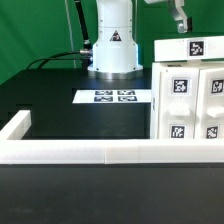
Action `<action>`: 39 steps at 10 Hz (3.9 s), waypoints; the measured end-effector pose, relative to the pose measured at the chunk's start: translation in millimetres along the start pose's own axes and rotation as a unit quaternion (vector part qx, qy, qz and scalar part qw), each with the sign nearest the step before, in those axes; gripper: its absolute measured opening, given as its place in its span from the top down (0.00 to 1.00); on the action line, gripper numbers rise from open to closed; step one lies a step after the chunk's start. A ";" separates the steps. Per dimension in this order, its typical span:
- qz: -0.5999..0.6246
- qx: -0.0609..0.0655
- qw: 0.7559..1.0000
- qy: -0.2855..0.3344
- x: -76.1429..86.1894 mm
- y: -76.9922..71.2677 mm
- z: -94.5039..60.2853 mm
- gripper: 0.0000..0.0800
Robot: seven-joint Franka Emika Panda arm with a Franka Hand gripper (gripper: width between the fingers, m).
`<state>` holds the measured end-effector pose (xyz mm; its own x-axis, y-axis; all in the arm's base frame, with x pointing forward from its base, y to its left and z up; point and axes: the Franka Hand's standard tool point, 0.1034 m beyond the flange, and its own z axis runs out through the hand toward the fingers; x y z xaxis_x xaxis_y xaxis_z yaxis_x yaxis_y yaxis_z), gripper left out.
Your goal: Assemble cabinet
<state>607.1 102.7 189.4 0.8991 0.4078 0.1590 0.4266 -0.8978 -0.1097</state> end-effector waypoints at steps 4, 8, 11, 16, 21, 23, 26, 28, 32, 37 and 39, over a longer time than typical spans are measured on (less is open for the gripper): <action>-0.176 -0.004 0.984 -0.004 -1.5 1.8 0.9 0.00; -0.363 -0.018 0.931 -0.023 -2.7 1.2 4.9 0.00; -0.432 -0.022 0.901 -0.026 -4.2 5.3 6.5 0.00; -0.433 -0.017 0.901 -0.032 -14.2 12.3 22.1 0.00; -0.414 -0.020 0.909 -0.029 -13.3 14.9 21.6 0.30; -0.356 -0.022 0.934 -0.027 -13.3 15.0 21.7 0.30; -0.178 -0.029 0.983 -0.009 -14.0 16.3 21.9 0.30; -0.047 -0.031 0.998 -0.004 -16.7 16.3 21.7 0.30; 0.120 -0.032 0.992 0.002 -16.9 15.9 22.1 0.30; 0.263 -0.033 0.964 0.019 -14.8 18.4 22.2 0.30; 0.326 -0.031 0.945 0.022 -14.8 18.8 22.1 0.30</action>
Offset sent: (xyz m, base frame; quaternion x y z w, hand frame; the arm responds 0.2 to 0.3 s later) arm -0.0069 0.0066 0.0019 0.0008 -0.0004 -0.3144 0.9493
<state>603.9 83.5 163.4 0.9632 -0.2416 0.1177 -0.2246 -0.9641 -0.1414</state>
